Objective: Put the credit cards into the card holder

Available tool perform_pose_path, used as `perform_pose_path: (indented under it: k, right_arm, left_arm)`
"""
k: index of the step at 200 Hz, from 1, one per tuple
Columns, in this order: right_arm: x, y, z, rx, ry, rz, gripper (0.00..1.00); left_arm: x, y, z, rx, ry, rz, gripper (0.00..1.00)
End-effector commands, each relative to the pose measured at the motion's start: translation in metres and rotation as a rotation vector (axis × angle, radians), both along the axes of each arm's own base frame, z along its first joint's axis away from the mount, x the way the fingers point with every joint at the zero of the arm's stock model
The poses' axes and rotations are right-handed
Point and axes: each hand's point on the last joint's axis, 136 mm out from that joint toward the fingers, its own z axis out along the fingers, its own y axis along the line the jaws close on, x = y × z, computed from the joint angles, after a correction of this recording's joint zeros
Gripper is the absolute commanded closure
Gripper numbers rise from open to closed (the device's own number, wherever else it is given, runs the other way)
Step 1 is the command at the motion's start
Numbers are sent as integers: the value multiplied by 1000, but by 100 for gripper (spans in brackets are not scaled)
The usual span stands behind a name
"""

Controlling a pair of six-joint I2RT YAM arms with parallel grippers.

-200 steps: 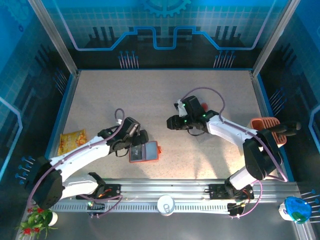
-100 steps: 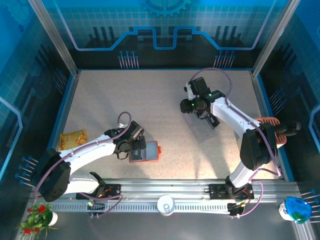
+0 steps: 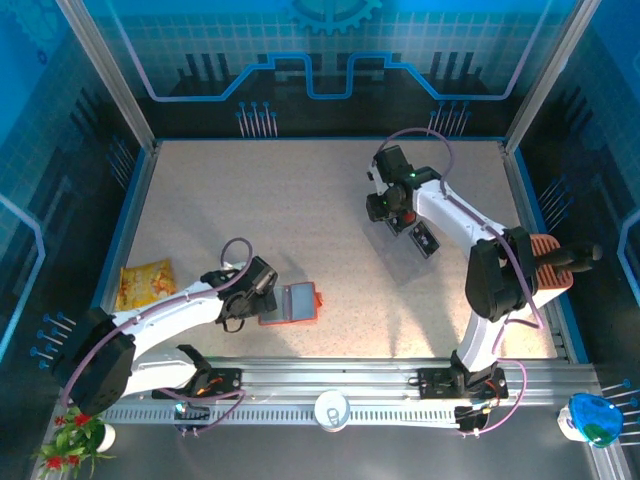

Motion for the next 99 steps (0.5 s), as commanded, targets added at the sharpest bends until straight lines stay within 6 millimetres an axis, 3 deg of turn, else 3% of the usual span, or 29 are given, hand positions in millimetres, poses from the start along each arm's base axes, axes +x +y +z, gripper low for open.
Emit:
perform_pose_path:
  k: [1,52,99]
  right_arm:
    - [6,-17,0,-79,13,0,63]
    - [20,-29,0,-132,8,-10,63]
    - [20,-37,-16,-155,44,-14,65]
  left_arm:
    - [-3,7,-4,13,5,32,1]
    - [-5,7,-13,14,28,36,1]
    - [-5,6,-16,7,32,35,1]
